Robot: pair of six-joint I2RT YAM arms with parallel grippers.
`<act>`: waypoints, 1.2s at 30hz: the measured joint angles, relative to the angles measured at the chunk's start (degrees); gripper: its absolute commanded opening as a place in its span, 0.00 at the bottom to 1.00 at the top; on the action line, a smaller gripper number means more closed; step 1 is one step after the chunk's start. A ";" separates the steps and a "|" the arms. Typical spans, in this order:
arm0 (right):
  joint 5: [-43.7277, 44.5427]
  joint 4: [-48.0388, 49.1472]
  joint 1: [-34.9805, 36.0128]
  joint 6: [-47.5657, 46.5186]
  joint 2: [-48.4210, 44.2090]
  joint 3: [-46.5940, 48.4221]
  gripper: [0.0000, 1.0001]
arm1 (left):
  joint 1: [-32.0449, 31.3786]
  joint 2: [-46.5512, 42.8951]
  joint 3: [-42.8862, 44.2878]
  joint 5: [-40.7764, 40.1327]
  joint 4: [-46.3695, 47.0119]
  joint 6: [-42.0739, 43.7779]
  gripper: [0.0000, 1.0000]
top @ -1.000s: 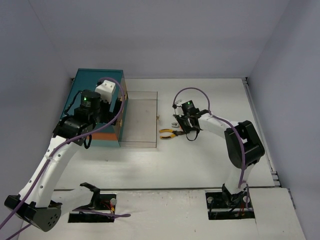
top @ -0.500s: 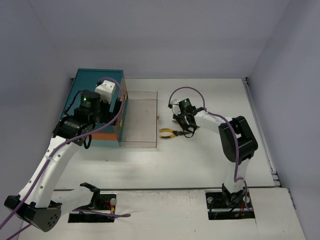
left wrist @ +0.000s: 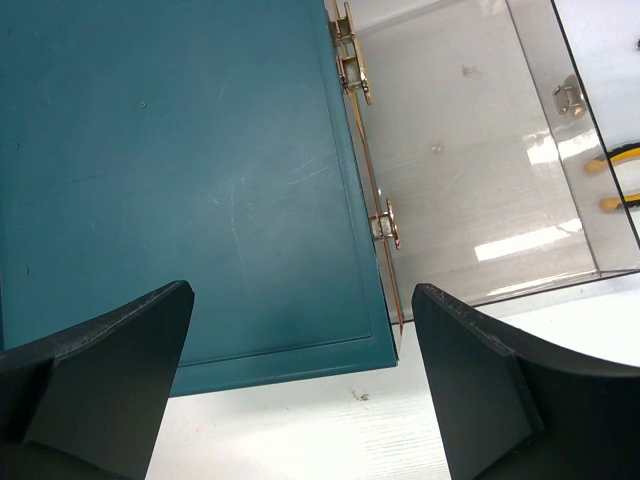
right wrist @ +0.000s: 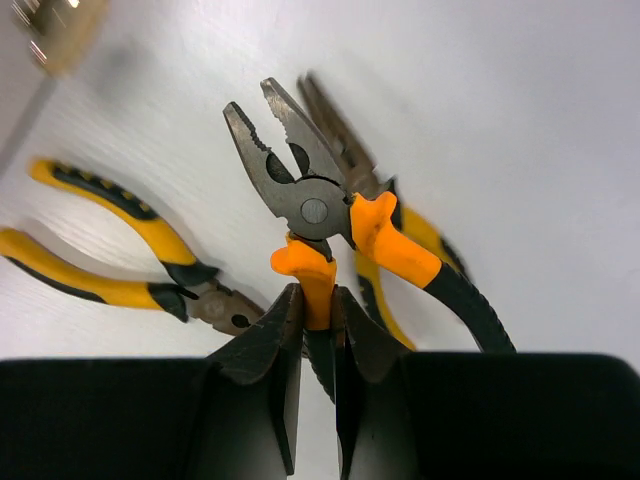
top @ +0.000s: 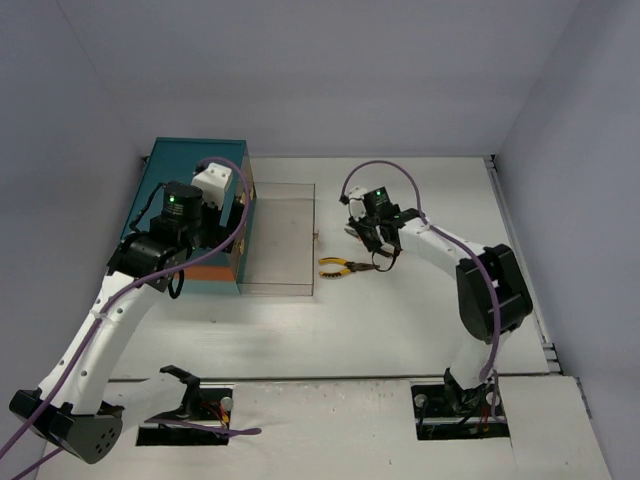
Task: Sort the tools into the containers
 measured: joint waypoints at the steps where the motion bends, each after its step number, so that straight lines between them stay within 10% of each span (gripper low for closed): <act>1: 0.07 -0.44 0.19 0.72 -1.43 1.13 0.00 | 0.00 0.04 0.00 0.00 0.00 0.00 0.89; 10: 1.05 0.71 8.74 14.01 -1.74 17.35 0.00 | -0.04 1.02 0.07 -0.98 0.02 -0.15 0.89; 23: 1.74 0.41 20.26 31.71 23.22 32.80 0.03 | -0.04 1.08 1.01 -1.73 0.05 -2.96 0.89; 36: -0.69 0.74 19.28 34.49 31.86 36.76 0.42 | -0.04 1.08 1.05 -1.75 0.05 -3.56 0.89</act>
